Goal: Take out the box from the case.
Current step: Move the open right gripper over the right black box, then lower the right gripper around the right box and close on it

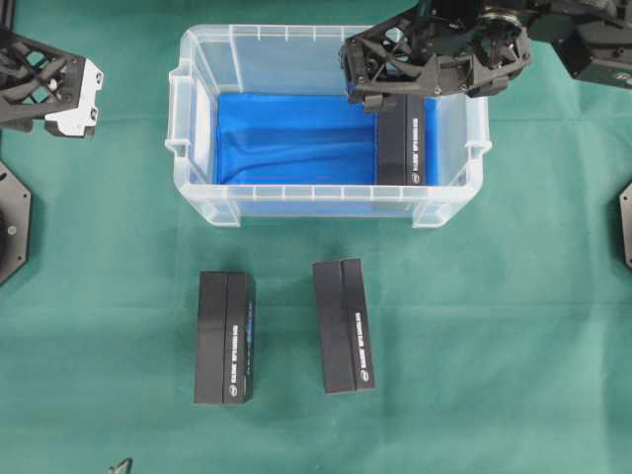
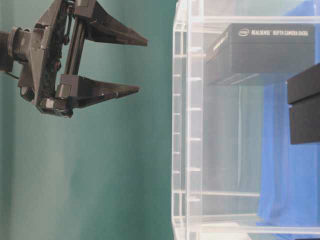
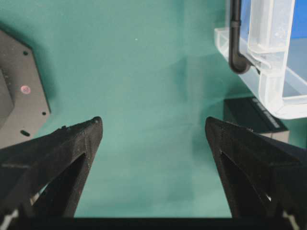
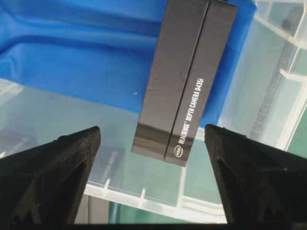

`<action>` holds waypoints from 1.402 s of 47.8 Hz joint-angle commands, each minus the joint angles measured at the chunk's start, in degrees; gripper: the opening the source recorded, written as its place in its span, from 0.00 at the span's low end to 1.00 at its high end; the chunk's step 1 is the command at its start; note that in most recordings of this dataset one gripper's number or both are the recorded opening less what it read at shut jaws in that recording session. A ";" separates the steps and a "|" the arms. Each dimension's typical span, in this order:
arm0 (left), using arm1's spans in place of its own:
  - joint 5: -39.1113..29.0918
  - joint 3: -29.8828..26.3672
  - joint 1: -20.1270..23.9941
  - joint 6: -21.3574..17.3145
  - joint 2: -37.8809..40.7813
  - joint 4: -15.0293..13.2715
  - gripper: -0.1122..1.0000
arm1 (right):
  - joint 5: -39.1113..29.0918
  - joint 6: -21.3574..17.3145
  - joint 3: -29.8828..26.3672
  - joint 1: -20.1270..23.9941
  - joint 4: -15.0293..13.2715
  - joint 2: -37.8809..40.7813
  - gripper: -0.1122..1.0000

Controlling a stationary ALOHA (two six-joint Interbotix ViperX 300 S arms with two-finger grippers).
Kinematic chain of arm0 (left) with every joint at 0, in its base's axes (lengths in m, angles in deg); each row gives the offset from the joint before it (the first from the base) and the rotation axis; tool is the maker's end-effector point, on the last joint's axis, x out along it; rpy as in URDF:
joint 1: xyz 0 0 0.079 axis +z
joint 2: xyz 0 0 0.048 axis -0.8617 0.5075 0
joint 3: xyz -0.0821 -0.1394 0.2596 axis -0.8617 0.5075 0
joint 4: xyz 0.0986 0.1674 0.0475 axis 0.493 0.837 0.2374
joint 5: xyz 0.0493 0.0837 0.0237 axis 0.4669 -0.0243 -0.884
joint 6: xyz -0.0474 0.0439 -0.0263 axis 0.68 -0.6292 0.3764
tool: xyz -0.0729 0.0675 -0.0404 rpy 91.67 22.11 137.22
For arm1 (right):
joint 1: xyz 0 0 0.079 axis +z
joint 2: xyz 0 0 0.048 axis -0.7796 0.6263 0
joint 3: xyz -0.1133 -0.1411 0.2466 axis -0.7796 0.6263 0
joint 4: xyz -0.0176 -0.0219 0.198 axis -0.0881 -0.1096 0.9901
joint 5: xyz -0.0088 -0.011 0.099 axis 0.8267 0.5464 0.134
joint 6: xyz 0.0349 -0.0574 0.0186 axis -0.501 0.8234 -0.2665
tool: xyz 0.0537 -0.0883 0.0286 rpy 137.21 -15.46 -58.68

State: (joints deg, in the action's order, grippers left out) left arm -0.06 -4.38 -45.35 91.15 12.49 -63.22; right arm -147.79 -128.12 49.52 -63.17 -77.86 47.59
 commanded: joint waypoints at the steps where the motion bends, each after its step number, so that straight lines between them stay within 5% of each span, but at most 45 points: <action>1: 0.18 -1.58 0.00 -0.09 -0.35 -0.09 0.97 | 0.00 -0.09 -1.05 0.18 0.09 -0.70 0.90; 67: 0.18 -1.58 -0.26 0.00 -0.44 -0.09 0.97 | -0.09 0.00 -0.09 0.18 0.09 -0.70 0.90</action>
State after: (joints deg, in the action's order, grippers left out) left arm -0.06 -4.38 -45.44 91.15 12.49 -63.22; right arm -147.88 -128.12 49.88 -63.09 -77.77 47.68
